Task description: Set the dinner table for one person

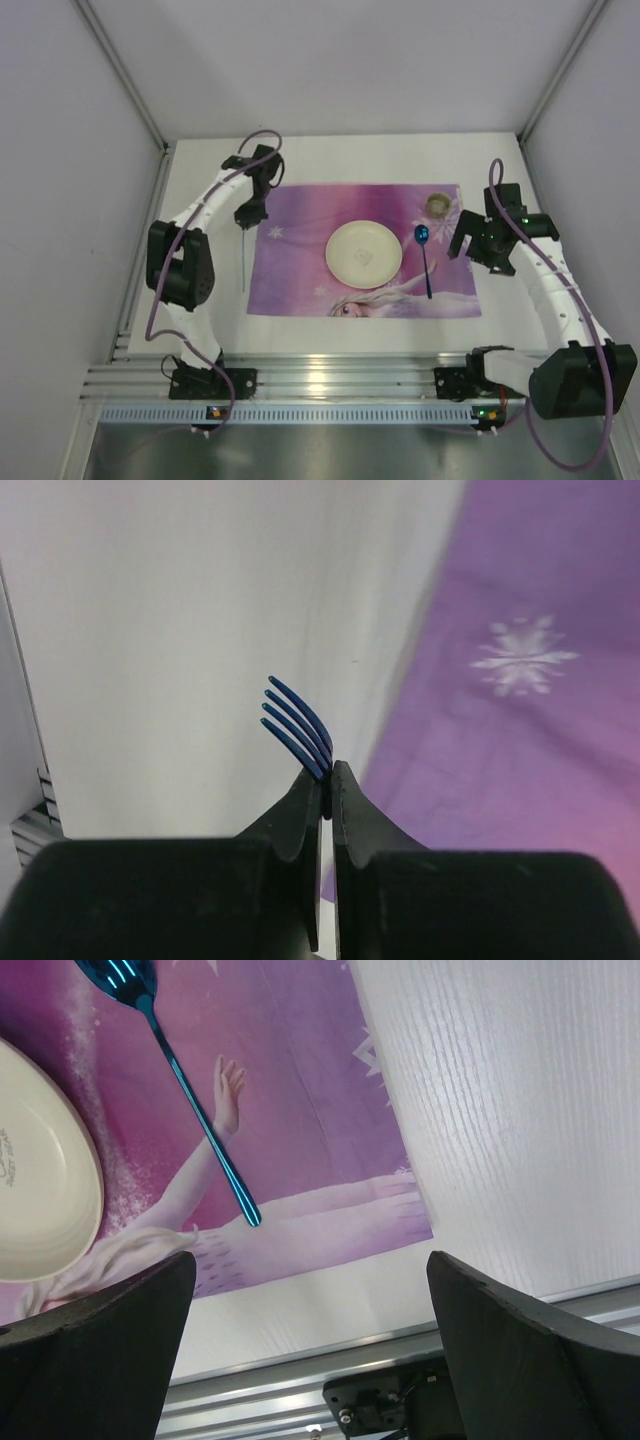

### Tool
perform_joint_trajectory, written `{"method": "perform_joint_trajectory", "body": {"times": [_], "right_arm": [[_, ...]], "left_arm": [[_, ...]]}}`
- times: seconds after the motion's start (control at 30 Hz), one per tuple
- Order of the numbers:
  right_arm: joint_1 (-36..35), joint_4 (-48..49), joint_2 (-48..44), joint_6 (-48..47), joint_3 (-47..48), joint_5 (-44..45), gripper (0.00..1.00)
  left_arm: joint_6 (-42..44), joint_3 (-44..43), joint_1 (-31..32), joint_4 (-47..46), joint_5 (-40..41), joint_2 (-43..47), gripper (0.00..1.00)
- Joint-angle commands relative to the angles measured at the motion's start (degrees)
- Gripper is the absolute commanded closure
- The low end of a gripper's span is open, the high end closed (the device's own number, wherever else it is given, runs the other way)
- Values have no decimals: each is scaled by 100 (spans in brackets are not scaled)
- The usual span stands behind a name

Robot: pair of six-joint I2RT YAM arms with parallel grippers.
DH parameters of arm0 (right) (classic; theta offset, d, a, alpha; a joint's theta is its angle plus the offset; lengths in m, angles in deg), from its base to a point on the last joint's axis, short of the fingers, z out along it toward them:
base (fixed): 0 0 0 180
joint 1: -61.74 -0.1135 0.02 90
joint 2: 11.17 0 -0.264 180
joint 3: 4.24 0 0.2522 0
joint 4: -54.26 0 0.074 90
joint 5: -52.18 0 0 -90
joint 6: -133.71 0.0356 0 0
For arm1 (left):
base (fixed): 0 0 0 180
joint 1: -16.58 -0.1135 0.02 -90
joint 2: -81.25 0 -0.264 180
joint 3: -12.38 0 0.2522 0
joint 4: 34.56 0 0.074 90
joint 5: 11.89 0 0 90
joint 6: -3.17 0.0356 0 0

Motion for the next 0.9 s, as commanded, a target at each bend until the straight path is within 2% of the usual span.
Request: {"method": "perform_joint_trajectory", "body": {"times": [0.0, 0.2, 0.4, 0.63, 0.67, 0.77, 0.8, 0.87], "right_arm": [[-71, 278, 30, -32, 323, 33, 0], [-71, 242, -93, -76, 270, 112, 0], [-71, 225, -234, -94, 59, 138, 0], [-71, 207, -287, -147, -46, 174, 0], [-63, 199, -269, -164, -38, 174, 0], [-63, 199, -234, -182, 15, 182, 0], [-71, 198, -217, -190, 33, 182, 0], [-63, 216, -164, -208, 77, 183, 0]], "left_arm": [[-400, -831, 728, 985, 577, -518, 100], [-946, -1570, 1169, 1312, 541, -1493, 100], [-1306, -2018, 1213, 1417, 498, -2267, 100], [-1377, -2607, 1266, 1408, 471, -2725, 98], [-1377, -2643, 1310, 1400, 480, -2743, 80], [-1412, -2669, 1433, 1417, 602, -2673, 53], [-1430, -2669, 1459, 1426, 655, -2646, 37], [-1438, -2669, 1503, 1470, 700, -2488, 33]]}}
